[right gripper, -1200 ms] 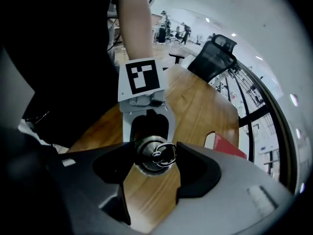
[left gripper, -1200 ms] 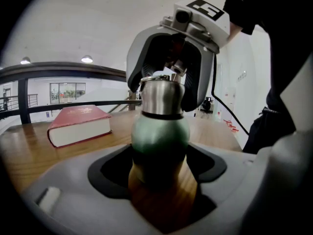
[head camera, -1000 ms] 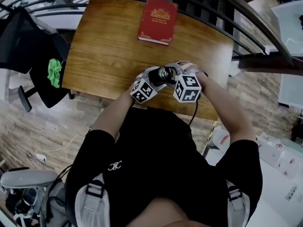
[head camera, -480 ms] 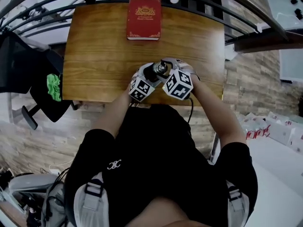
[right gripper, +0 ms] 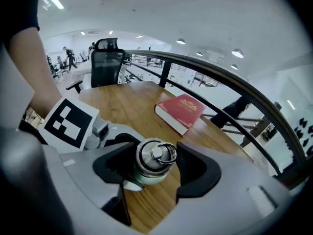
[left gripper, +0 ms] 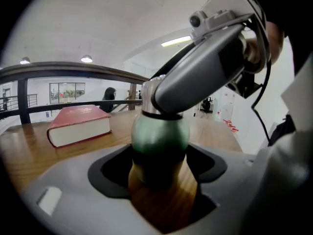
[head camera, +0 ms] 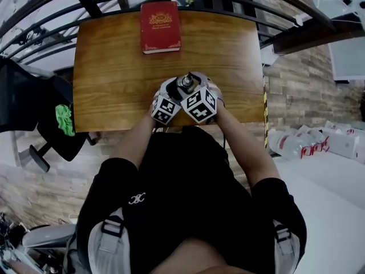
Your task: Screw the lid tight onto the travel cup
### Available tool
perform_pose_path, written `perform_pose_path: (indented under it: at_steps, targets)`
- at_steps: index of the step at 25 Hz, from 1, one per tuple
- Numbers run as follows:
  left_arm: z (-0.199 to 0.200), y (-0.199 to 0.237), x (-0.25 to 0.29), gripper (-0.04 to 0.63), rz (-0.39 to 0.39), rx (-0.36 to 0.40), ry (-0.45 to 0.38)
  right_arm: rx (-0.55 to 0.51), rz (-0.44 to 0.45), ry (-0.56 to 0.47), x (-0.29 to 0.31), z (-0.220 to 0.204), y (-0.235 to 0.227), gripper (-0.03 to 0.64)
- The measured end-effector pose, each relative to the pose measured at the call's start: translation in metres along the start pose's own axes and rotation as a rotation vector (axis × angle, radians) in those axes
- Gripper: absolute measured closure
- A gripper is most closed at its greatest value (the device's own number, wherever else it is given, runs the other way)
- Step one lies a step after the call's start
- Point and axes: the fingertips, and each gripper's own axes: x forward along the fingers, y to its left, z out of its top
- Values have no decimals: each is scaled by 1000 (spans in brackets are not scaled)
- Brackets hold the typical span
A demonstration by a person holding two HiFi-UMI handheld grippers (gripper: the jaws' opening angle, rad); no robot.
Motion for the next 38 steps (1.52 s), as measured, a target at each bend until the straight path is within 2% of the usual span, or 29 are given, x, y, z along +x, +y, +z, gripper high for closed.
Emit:
perform_pose_path:
  at_steps: [7, 10, 14, 20, 22, 26, 31, 34, 38]
  targets:
    - [1, -1, 0, 196, -9, -10, 6, 27, -6, -65, -1, 0, -1, 353]
    - [-3, -3, -1, 196, -25, -43, 38, 122, 6, -106, -7, -1, -1, 353]
    - [-4, -1, -8, 196, -28, -82, 86, 185, -25, -169, -30, 2, -10, 353]
    - [5, 13, -49, 198, 33, -100, 18, 377, -62, -300, -70, 0, -27, 354]
    - [19, 23, -72, 201, 70, -122, -11, 432, -83, -368, -81, 5, -34, 356]
    - [51, 59, -116, 272, 231, -121, -69, 502, -202, -497, -106, 19, -53, 359]
    - [110, 93, -170, 444, 377, -103, -168, 557, -396, -648, -142, 42, -77, 506]
    - [144, 106, -202, 486, 450, -86, -228, 553, -480, -729, -167, 57, -82, 597]
    - [180, 120, -237, 538, 540, -62, -256, 529, -526, -829, -196, 80, -83, 614]
